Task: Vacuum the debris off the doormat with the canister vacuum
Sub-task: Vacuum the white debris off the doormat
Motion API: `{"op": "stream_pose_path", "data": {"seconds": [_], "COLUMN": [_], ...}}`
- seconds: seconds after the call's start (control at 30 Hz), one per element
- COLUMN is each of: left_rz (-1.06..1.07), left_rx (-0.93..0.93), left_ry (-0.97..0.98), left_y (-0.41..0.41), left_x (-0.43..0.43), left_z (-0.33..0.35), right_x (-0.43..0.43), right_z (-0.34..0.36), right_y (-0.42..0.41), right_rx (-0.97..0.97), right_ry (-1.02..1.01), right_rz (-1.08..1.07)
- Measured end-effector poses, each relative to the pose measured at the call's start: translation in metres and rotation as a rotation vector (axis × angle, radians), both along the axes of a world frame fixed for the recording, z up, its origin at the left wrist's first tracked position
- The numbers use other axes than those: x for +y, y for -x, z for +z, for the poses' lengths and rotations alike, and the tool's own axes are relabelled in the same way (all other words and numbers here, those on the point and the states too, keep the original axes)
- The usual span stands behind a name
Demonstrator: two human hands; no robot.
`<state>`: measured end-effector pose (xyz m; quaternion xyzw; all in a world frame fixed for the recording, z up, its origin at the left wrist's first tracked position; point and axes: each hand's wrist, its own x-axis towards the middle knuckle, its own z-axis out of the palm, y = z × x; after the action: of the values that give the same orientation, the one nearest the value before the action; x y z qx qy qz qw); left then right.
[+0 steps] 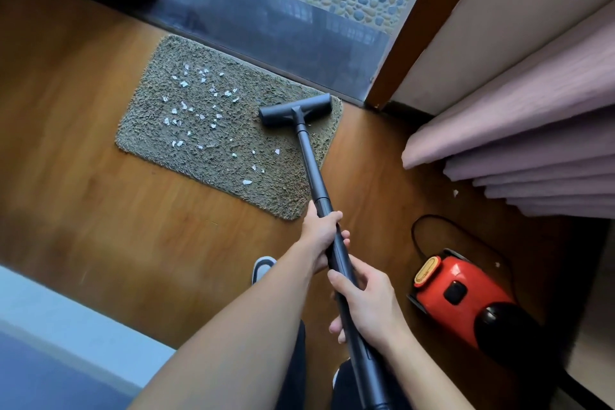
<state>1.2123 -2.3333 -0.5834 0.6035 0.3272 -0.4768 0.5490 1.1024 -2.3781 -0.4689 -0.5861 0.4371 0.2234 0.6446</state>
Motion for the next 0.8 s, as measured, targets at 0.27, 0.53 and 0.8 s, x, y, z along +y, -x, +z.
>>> {"op": "stream_pose_path", "data": {"seconds": [0.27, 0.53, 0.8], "left_rz": [-0.018, -0.01, 0.028], "left_rx": [-0.003, -0.03, -0.046], "left_ry": [0.0, 0.005, -0.013], "left_y": [0.067, 0.072, 0.008], "left_x": [0.004, 0.011, 0.014], "left_z": [0.017, 0.02, 0.005], "right_x": [0.002, 0.009, 0.01], "right_z": [0.009, 0.01, 0.0], "right_y": [0.065, 0.069, 0.006], "right_rx": [0.081, 0.087, 0.026], "right_ry": [-0.019, 0.006, 0.032], "right_rz": [0.025, 0.037, 0.059]}}
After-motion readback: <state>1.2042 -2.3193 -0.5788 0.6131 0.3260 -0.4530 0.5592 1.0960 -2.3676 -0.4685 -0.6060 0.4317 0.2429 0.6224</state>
